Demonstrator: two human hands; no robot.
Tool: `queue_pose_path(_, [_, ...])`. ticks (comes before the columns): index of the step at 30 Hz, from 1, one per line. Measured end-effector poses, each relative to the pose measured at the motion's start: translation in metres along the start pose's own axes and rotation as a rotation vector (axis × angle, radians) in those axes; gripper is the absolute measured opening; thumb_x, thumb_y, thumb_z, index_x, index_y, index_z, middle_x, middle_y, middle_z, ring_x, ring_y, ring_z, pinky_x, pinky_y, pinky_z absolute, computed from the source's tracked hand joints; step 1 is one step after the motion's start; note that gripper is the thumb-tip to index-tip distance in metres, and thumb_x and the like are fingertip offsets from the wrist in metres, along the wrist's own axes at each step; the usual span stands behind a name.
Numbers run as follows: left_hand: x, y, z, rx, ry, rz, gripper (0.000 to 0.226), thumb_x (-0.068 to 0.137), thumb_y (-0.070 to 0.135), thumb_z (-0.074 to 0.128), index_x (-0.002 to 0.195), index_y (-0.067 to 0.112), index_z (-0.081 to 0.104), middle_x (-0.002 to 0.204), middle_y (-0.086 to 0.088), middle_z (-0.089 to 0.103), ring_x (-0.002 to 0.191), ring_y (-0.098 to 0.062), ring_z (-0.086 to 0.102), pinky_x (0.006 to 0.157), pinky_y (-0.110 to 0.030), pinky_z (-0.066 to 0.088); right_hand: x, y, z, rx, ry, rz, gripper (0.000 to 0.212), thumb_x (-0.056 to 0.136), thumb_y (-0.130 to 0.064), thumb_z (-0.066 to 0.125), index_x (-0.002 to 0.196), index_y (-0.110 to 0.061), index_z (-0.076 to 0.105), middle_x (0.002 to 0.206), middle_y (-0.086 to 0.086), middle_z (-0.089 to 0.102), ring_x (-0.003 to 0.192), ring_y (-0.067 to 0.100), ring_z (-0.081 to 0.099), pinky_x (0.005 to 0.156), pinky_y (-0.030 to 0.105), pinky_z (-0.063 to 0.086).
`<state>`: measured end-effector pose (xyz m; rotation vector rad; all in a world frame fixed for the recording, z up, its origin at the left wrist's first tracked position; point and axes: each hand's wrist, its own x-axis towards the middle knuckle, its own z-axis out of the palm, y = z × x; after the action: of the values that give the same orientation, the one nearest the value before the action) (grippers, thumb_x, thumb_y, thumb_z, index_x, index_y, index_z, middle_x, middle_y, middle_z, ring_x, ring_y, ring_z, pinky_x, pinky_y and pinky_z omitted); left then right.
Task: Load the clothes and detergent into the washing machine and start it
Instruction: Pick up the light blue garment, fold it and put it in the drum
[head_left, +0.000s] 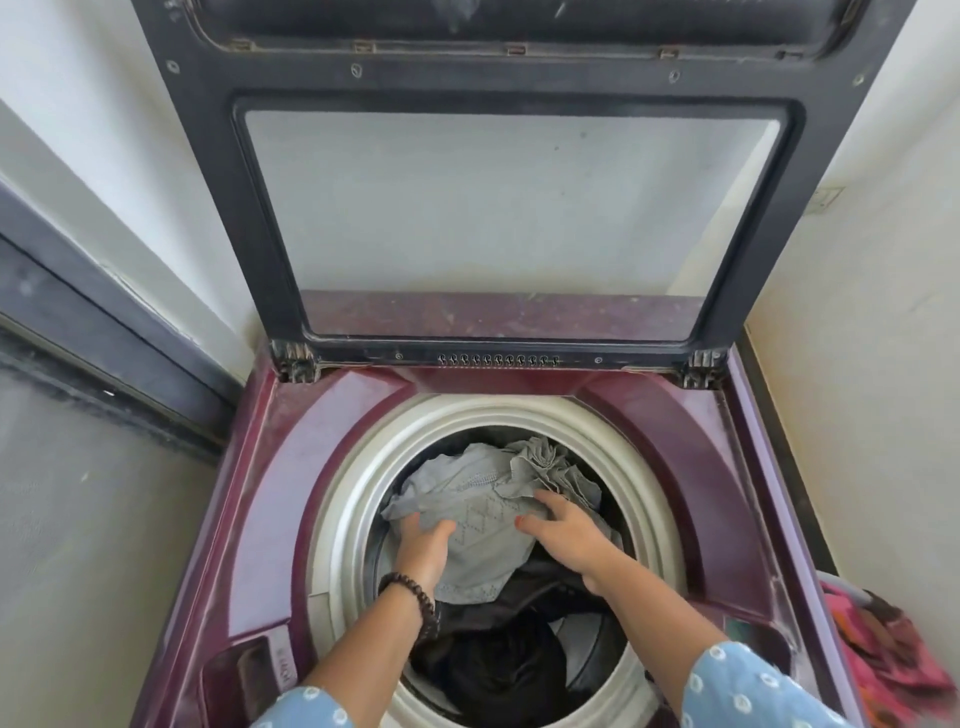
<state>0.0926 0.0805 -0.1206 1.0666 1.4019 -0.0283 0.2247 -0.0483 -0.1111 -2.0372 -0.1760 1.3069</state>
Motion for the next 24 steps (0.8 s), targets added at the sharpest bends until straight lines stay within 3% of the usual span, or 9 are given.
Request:
queue_pose_path(6, [-0.016, 0.001, 0.01, 0.281, -0.058, 0.126, 0.067, 0.097, 0.018, 0.055, 0.154, 0.011, 0.02, 0.157, -0.01, 0.029, 0.143, -0.027, 0.031, 0.114, -0.038, 0.028, -0.006, 0.003, 0.005, -0.239, 0.025, -0.075, 0.073, 0.088, -0.04, 0.064, 0.152, -0.025, 0.031, 0.154, 0.005, 0.035, 0.141, 0.023, 0.035, 0.113, 0.035, 0.033])
queue_pose_path(10, [-0.028, -0.002, 0.019, 0.487, -0.095, 0.31, 0.069, 0.097, 0.018, 0.055, 0.154, 0.009, 0.017, 0.161, -0.009, 0.02, 0.148, -0.023, 0.023, 0.116, -0.032, 0.023, -0.014, 0.002, 0.006, -0.38, 0.044, -0.137, 0.075, 0.09, -0.041, 0.061, 0.154, -0.021, 0.027, 0.156, 0.009, 0.03, 0.144, 0.025, 0.029, 0.116, 0.035, 0.029])
queue_pose_path(14, [-0.046, -0.008, 0.027, 0.979, -0.087, 0.557, 0.074, 0.099, 0.027, 0.052, 0.156, 0.015, 0.006, 0.164, -0.009, -0.005, 0.152, -0.022, 0.003, 0.122, -0.037, 0.015, -0.029, 0.001, 0.007, -0.62, 0.088, -0.208, 0.077, 0.093, -0.043, 0.056, 0.155, -0.022, 0.017, 0.162, 0.012, 0.014, 0.15, 0.03, 0.01, 0.118, 0.049, 0.023])
queue_pose_path(17, [-0.058, -0.008, 0.029, 1.288, -0.06, 0.68, 0.077, 0.101, 0.03, 0.046, 0.156, 0.017, -0.006, 0.163, -0.008, -0.019, 0.151, -0.023, -0.014, 0.122, -0.046, 0.002, -0.048, 0.0, 0.005, -0.843, 0.148, -0.275, 0.076, 0.095, -0.043, 0.052, 0.156, -0.025, 0.011, 0.165, 0.009, 0.001, 0.151, 0.031, -0.003, 0.118, 0.057, 0.018])
queue_pose_path(21, [-0.066, -0.006, 0.024, 1.554, 0.027, 0.784, 0.08, 0.102, 0.041, 0.038, 0.153, 0.017, -0.019, 0.159, -0.009, -0.029, 0.147, -0.025, -0.026, 0.118, -0.051, -0.011, -0.069, 0.005, -0.002, -1.087, 0.249, -0.362, 0.074, 0.098, -0.047, 0.045, 0.156, -0.025, 0.005, 0.164, 0.011, -0.006, 0.151, 0.033, -0.008, 0.117, 0.06, 0.01])
queue_pose_path(24, [-0.072, -0.009, 0.021, 1.633, 0.099, 0.833, 0.081, 0.101, 0.053, 0.027, 0.149, 0.016, -0.027, 0.15, -0.007, -0.041, 0.136, -0.022, -0.038, 0.102, -0.051, -0.035, -0.079, 0.015, -0.009, -1.204, 0.273, -0.348, 0.078, 0.097, -0.056, 0.04, 0.156, -0.027, -0.002, 0.163, 0.012, -0.015, 0.15, 0.036, -0.015, 0.114, 0.066, 0.001])
